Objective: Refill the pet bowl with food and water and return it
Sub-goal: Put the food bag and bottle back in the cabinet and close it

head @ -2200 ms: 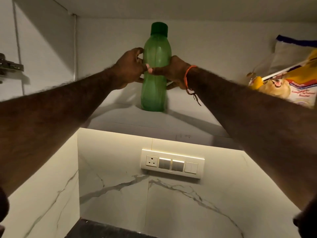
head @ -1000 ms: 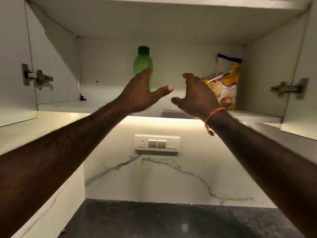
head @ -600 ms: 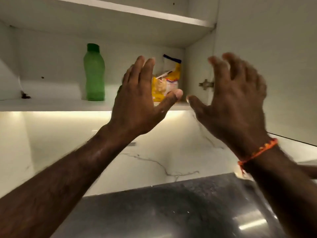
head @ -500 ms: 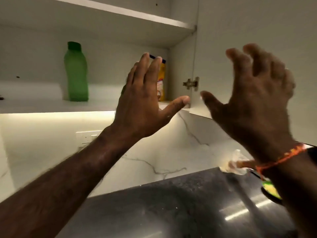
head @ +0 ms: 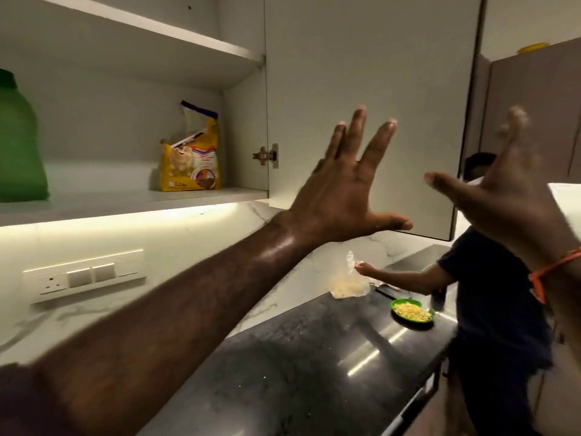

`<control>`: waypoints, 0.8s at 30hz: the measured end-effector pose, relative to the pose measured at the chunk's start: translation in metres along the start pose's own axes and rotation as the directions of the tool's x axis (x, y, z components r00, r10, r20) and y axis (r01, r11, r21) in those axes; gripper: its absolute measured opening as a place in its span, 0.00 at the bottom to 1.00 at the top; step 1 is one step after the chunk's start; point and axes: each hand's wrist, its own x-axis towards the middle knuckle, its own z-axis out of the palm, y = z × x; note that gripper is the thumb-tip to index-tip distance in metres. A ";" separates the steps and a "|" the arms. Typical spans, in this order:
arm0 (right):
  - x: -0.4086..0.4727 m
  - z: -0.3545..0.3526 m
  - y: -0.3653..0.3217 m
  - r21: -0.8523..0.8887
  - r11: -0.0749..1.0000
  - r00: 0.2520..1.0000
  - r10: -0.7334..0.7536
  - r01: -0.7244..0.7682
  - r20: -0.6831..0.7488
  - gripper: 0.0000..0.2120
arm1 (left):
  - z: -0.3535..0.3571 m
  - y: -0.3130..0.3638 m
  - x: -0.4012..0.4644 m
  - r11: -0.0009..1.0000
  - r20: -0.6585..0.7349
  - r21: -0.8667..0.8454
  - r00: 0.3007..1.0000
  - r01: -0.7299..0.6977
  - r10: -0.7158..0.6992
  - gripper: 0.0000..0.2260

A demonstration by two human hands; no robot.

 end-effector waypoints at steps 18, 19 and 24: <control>-0.015 0.009 0.025 0.127 0.991 0.989 -0.052 0.034 0.139 0.30 | 0.072 0.026 0.019 0.983 0.021 -0.174 0.998 -0.063 0.067 0.42; -0.019 0.009 0.020 0.139 0.989 0.990 -0.068 0.050 0.126 0.30 | 0.068 0.026 0.014 0.969 -0.003 -0.242 0.998 -0.054 0.055 0.40; -0.042 0.012 -0.008 0.374 0.918 0.987 -0.156 0.134 0.030 0.23 | 0.034 0.011 -0.009 0.859 -0.136 -0.512 0.983 0.036 -0.122 0.31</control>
